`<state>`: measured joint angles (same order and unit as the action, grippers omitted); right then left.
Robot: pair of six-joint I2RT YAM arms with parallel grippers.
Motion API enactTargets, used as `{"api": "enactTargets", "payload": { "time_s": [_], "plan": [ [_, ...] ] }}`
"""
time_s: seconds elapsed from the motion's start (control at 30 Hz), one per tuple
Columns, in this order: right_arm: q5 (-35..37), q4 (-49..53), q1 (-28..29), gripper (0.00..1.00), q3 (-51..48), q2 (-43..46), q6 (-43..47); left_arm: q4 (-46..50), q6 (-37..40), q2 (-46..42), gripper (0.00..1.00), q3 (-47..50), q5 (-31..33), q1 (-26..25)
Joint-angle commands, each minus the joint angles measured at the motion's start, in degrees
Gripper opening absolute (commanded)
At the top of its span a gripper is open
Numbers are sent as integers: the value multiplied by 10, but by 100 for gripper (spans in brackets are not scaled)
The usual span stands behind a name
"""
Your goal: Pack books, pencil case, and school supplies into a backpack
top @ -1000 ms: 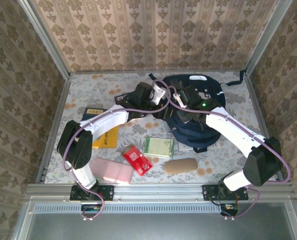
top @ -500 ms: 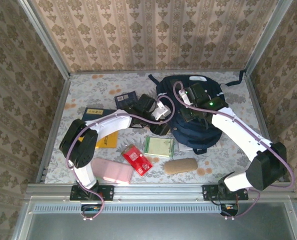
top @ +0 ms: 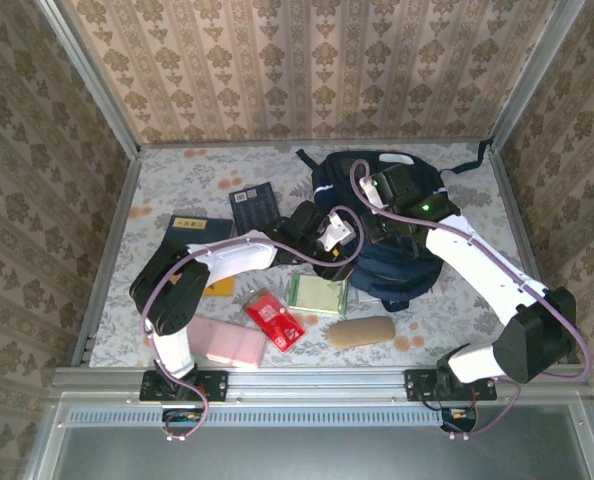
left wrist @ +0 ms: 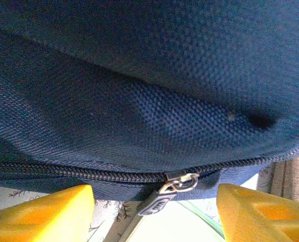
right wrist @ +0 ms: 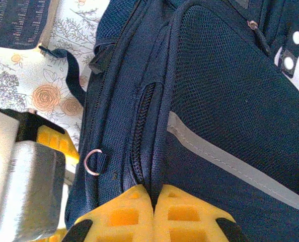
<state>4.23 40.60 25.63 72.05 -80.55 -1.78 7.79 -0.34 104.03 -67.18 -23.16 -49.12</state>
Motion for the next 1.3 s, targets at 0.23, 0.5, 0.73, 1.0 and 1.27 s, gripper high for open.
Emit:
{"api": "enactTargets", "payload": {
  "time_s": [0.23, 0.5, 0.73, 1.0, 1.27],
  "plan": [
    [-33, -34, -2, 0, 17, 29, -27, -52, -11, 11, 25, 3, 78, -7],
    [-43, -46, -7, 0, 5, 19, -39, -73, -15, 18, 8, 8, 81, -16],
    [-48, -50, -13, 0, 1, 20, -45, -96, -18, 6, 0, 28, 76, -22],
    [-42, -51, -18, 0, -3, 23, -47, -102, -16, -46, 0, 61, 76, -13],
    [-47, -49, -18, 0, -6, 28, -47, -79, -24, -61, 0, 69, 92, 18]
  ]
}}
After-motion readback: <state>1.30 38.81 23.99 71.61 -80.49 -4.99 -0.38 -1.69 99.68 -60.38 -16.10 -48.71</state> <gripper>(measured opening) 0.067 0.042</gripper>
